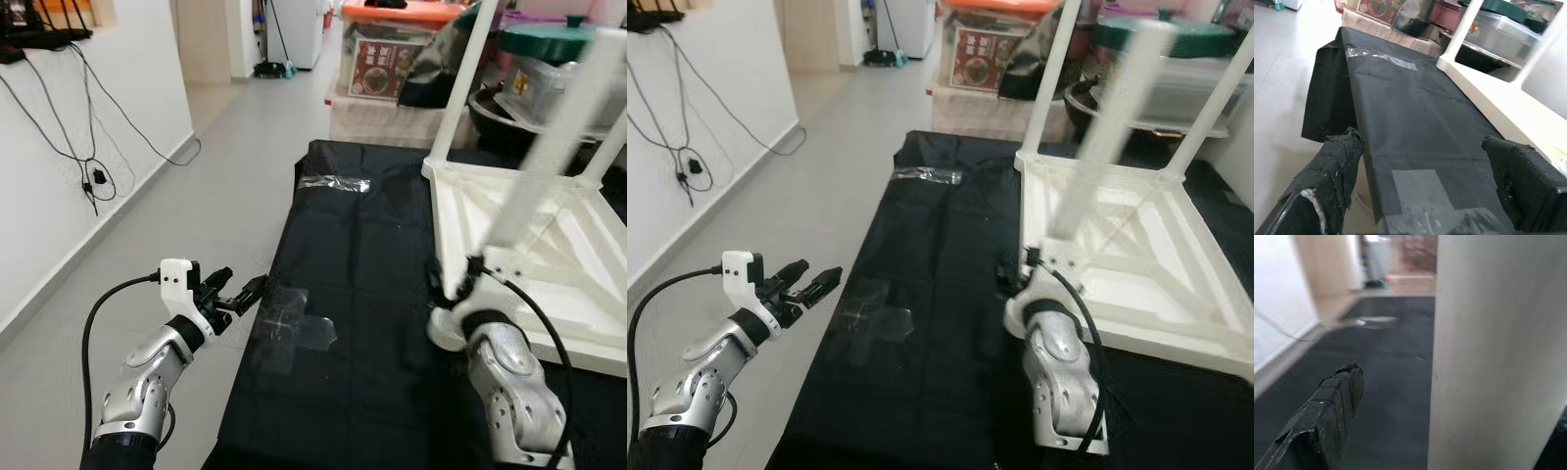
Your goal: Building children table
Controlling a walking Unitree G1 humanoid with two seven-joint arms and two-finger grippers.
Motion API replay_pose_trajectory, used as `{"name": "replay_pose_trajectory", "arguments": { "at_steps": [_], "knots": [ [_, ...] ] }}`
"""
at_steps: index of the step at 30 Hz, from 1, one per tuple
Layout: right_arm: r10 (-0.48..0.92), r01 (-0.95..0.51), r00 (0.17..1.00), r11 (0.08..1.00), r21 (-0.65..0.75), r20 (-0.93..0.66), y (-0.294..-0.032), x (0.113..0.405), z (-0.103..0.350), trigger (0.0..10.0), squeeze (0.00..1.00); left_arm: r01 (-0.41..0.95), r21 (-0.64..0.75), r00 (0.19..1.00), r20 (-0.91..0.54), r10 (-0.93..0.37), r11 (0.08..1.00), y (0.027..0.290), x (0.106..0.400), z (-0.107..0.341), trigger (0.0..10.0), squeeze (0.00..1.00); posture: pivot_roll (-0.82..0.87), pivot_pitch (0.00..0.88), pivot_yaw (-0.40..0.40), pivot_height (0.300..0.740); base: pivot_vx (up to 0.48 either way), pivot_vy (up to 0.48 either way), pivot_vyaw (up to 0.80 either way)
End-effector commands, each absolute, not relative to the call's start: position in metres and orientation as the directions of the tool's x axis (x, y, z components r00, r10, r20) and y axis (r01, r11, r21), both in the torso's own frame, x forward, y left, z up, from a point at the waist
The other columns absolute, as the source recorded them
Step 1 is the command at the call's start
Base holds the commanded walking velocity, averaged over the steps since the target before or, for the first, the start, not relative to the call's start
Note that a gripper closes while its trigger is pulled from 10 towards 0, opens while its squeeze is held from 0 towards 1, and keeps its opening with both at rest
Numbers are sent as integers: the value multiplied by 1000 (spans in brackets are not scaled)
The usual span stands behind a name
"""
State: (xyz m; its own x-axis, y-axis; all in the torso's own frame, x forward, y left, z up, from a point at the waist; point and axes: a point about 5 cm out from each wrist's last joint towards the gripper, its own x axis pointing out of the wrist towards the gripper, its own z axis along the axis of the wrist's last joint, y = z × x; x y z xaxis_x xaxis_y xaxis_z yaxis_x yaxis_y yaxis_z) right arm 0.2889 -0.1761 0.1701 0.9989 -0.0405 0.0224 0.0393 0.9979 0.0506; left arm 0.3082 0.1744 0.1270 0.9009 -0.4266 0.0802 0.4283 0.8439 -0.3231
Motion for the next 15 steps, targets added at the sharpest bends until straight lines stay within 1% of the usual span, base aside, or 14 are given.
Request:
{"name": "replay_pose_trajectory", "arguments": {
  "at_steps": [1, 2, 3, 4, 6, 9, 11, 15],
  "knots": [
    [84, -86, 994, 996, 24, 72, -158, 284, 180, 10000, 1000, 423, -327, 903, 72, -424, 845, 175, 308, 126, 10000, 0, -108, 0, -51, 740, 0, 0, 0],
    [84, -86, 994, 996, 24, 72, -158, 284, 180, 10000, 1000, 423, -327, 903, 72, -424, 845, 175, 308, 126, 10000, 0, -108, 0, -51, 740, 0, 0, 0],
    [127, -128, 989, 992, 10, 78, -152, 282, 182, 10000, 1000, 423, -327, 903, 73, -424, 845, 175, 308, 126, 10000, 0, -108, 0, -51, 740, 0, 0, 0],
    [127, -128, 989, 992, 10, 78, -152, 282, 182, 10000, 1000, 423, -327, 903, 73, -424, 845, 175, 308, 126, 10000, 0, -108, 0, -51, 740, 0, 0, 0],
    [232, -231, 969, 973, -22, 85, -140, 277, 184, 10000, 1000, 423, -327, 903, 73, -424, 845, 175, 308, 126, 10000, 0, -109, 0, -51, 740, 0, 0, 0],
    [262, -261, 961, 965, -27, 88, -137, 275, 185, 10000, 1000, 423, -327, 903, 74, -424, 845, 174, 308, 126, 10000, 0, -109, 0, -51, 740, 0, 0, 0],
    [319, -315, 942, 948, -52, 104, -135, 271, 188, 10000, 1000, 424, -328, 902, 74, -424, 844, 175, 308, 126, 10000, 0, -113, 0, -49, 740, 0, 0, 0],
    [316, -311, 944, 948, -65, 95, -138, 271, 187, 10000, 1000, 425, -328, 902, 74, -425, 844, 175, 308, 126, 10000, 0, -119, 0, -44, 740, 0, 0, 0]
  ]
}}
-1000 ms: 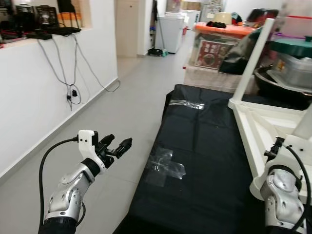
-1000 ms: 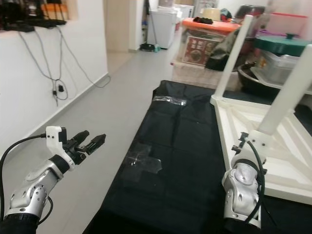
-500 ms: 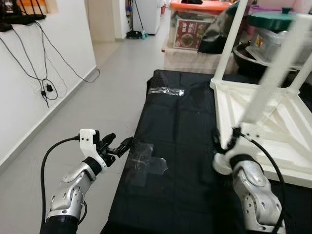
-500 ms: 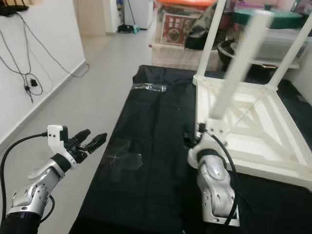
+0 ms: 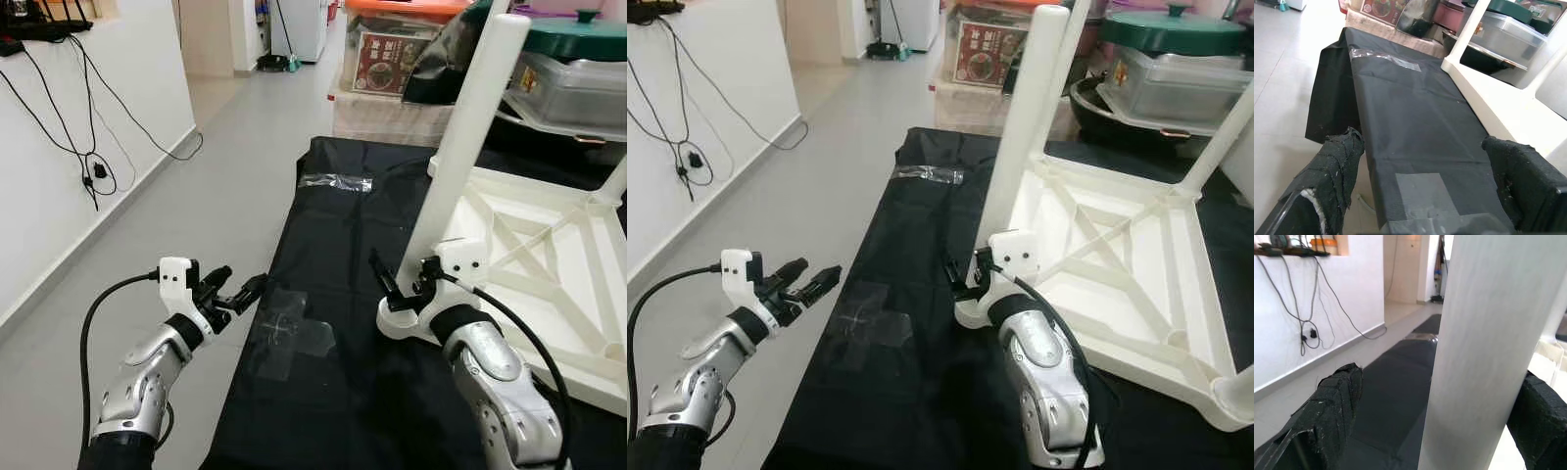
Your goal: Building children table
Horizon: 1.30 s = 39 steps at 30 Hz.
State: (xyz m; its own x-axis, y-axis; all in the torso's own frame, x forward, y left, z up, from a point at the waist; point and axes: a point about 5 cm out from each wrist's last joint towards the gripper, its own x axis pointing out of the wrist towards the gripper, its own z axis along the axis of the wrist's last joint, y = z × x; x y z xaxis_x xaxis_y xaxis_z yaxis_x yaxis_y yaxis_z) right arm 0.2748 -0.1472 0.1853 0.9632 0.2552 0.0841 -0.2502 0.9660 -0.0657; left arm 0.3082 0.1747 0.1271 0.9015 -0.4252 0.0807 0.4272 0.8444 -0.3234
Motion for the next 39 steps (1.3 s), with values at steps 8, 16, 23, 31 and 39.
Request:
{"name": "replay_pose_trajectory", "arguments": {
  "at_steps": [8, 16, 23, 31, 39],
  "knots": [
    [149, -145, 988, 984, -105, 36, -177, 260, 174, 10000, 1000, 397, -247, 917, 65, -393, 884, 178, 302, 128, 10000, 0, -136, 0, -26, 740, 0, 0, 0],
    [118, -113, 992, 989, -92, 51, -182, 235, 175, 10000, 1000, 370, -118, 928, 82, -363, 921, 175, 284, 139, 10000, 0, -145, 0, -8, 740, 0, 0, 0],
    [-17, 30, 997, 984, -176, 76, -189, 231, 179, 10000, 0, 236, 37, 962, 135, -239, 971, 164, 258, 158, 10000, 0, -117, 0, -16, 740, 0, 0, 0],
    [-151, 165, 985, 964, -207, 80, -200, 238, 179, 10000, 0, 169, 81, 974, 137, -179, 982, 155, 240, 152, 10000, 0, -89, 0, -33, 740, 0, 0, 0],
    [-136, 150, 987, 972, -179, 89, -191, 237, 180, 10000, 0, 179, 80, 974, 124, -188, 981, 150, 233, 152, 10000, 0, -87, 0, -24, 740, 0, -60, 0]
  ]
}}
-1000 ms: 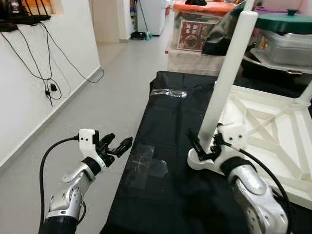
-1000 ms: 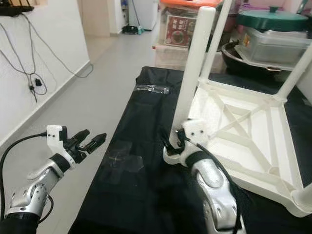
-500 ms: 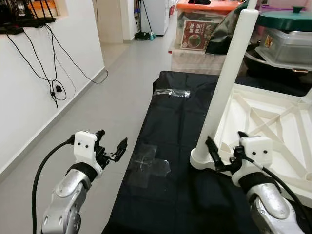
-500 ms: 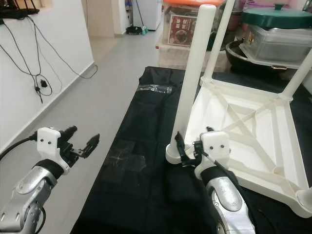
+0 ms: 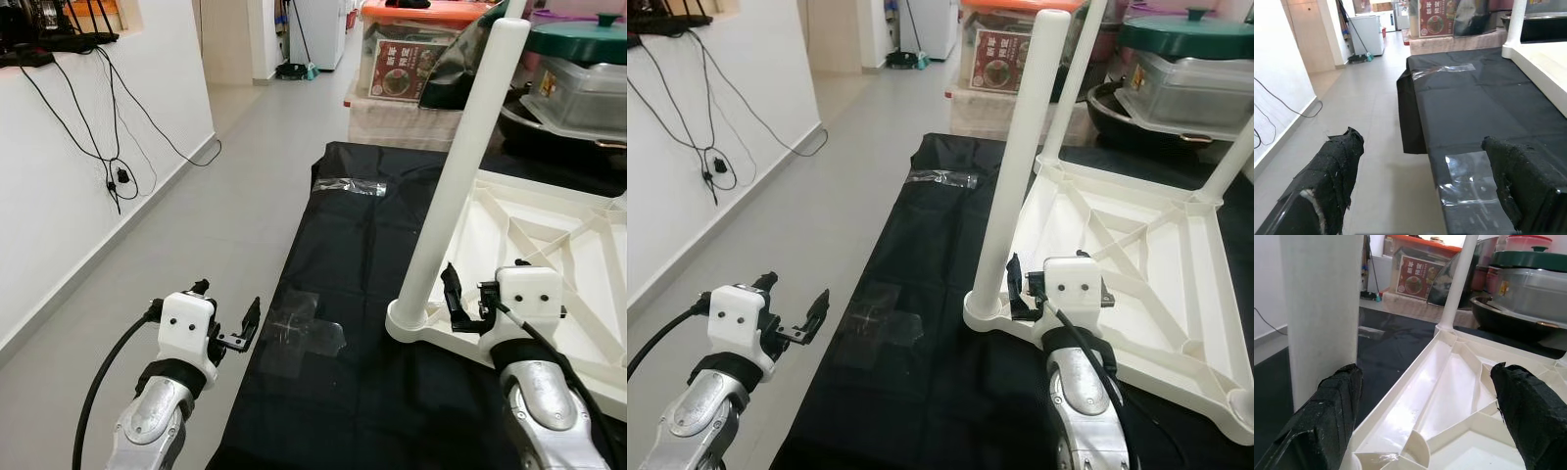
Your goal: Building children table
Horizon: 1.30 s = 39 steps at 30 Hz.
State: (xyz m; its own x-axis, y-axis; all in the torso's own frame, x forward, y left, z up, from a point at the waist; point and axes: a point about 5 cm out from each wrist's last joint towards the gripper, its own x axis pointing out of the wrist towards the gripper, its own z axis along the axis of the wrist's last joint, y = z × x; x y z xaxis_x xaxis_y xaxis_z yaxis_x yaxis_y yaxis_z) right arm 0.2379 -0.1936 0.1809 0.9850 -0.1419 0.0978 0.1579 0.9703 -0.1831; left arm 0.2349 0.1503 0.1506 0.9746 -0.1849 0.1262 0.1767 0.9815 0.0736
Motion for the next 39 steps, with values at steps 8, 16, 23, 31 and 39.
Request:
{"name": "replay_pose_trajectory", "arguments": {
  "at_steps": [8, 16, 23, 31, 39],
  "knots": [
    [-60, 83, 988, 984, -160, 143, -178, 237, 187, 10000, 0, 182, 96, 973, 123, -194, 978, 146, 235, 153, 10000, 0, -97, 0, -13, 740, 0, -410, -400],
    [160, -128, 978, 967, -222, 132, -160, 236, 186, 10000, 0, 193, 97, 971, 123, -204, 976, 141, 235, 152, 10000, 0, -97, 0, -13, 740, 0, -480, 0],
    [301, -270, 947, 933, -237, 109, -148, 235, 186, 10000, 0, 191, 78, 971, 130, -200, 978, 139, 234, 153, 10000, 0, -94, 0, -18, 740, 0, -113, 0],
    [308, -228, 929, 913, -339, 204, -152, 234, 205, 10000, 0, 204, 86, 969, 125, -214, 975, 137, 235, 150, 10000, 0, -106, 0, -12, 740, 0, 0, 0],
    [130, 319, 708, 818, -478, 694, -175, 235, 300, 10000, 0, 218, 87, 967, 115, -227, 972, 133, 238, 146, 10000, 0, -121, 0, -6, 740, 0, 0, 0]
  ]
}}
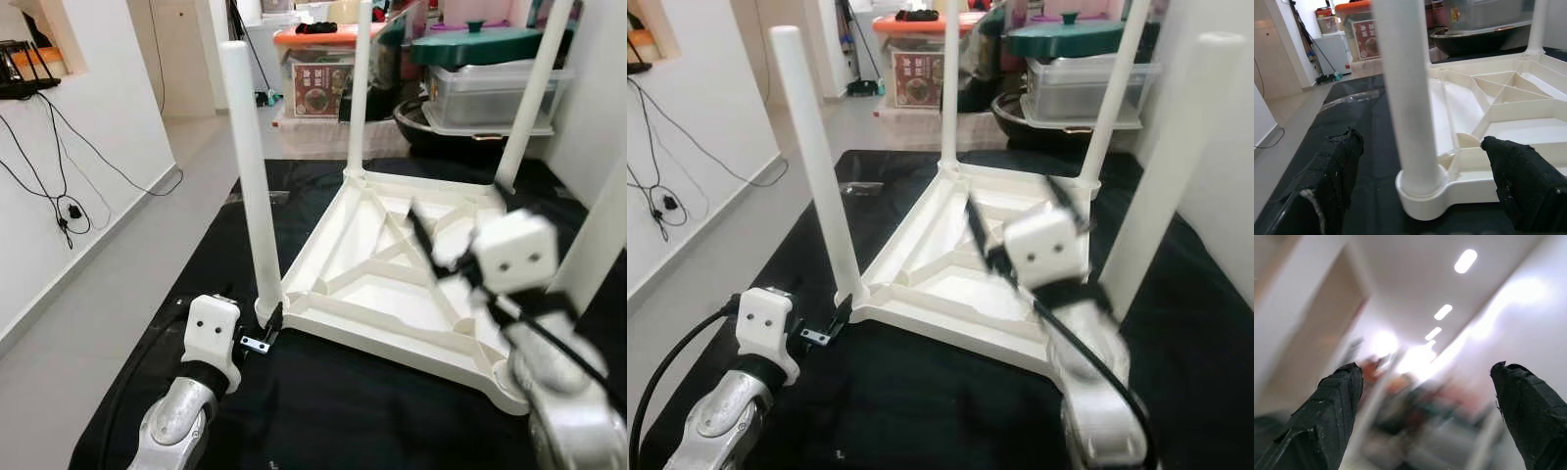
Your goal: Building children table
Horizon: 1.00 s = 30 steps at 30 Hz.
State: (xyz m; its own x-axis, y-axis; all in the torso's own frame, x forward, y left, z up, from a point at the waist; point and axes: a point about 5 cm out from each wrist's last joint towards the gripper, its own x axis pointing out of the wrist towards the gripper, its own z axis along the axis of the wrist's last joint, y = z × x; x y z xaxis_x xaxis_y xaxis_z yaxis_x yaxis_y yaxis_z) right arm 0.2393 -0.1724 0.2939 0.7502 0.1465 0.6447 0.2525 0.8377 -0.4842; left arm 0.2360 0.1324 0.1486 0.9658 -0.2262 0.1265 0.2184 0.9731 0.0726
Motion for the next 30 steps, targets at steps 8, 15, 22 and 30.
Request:
{"name": "replay_pose_trajectory", "arguments": {
  "at_steps": [8, 15, 22, 30],
  "knots": [
    [-71, 777, 393, 559, -290, 917, -211, 219, 332, 10000, 0, 214, 84, 968, 113, -223, 973, 132, 239, 143, 10000, 0, -113, 0, -21, 740, 0, 0, 0],
    [-242, 878, 317, 440, -188, 917, -239, 219, 335, 10000, 0, 210, 83, 969, 114, -218, 974, 132, 239, 143, 10000, 0, -115, 0, -21, 740, 0, 0, 0],
    [-367, 810, 444, 555, -190, 817, -243, 233, 315, 10000, 0, 217, 87, 968, 110, -226, 972, 132, 241, 141, 10000, 0, -124, 0, -11, 740, 0, 0, 0],
    [-304, 499, 780, 830, -249, 547, -234, 260, 287, 10000, 0, 226, 87, 967, 103, -234, 970, 131, 243, 139, 10000, 0, -136, 0, -8, 740, 0, 0, 0]
  ]
}}
